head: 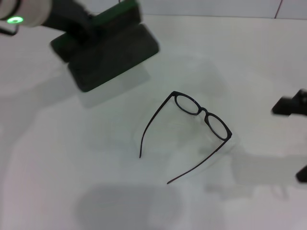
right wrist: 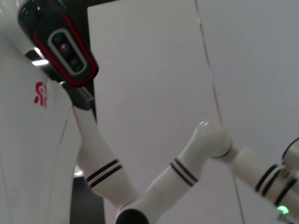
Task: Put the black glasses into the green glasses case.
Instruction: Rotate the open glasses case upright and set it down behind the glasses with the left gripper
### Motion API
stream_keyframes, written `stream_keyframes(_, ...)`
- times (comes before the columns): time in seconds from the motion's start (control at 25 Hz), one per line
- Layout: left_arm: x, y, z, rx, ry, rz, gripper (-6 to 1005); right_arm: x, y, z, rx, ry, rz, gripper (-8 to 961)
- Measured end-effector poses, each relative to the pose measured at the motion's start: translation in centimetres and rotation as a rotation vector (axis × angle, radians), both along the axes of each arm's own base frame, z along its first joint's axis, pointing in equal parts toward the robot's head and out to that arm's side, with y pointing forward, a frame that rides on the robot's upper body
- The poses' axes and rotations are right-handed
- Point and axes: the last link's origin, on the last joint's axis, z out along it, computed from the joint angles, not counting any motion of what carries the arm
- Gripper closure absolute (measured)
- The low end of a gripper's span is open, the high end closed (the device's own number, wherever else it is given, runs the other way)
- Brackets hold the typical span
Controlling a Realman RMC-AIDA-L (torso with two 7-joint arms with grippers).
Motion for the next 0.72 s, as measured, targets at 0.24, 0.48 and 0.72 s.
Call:
stream_keyframes(0.24,3.8,1.9,-5.3,-0.099,0.125,-0.307,803,0.6,-1.2,-1.0,-0.034,-0.006,-0.018,193)
stream_keyframes(0.48,4.8,3.6,-10.8,-0.201,0.188,-0.376,798,1.6,-2.3,-1.5,-0.008,0.017,-0.056,199)
stream_keyframes(0.72,5.2,4.2,-14.4,-0.241,0.244,-0.442,794,2.1,-2.6,-1.3,0.004,0.014,-0.072,205)
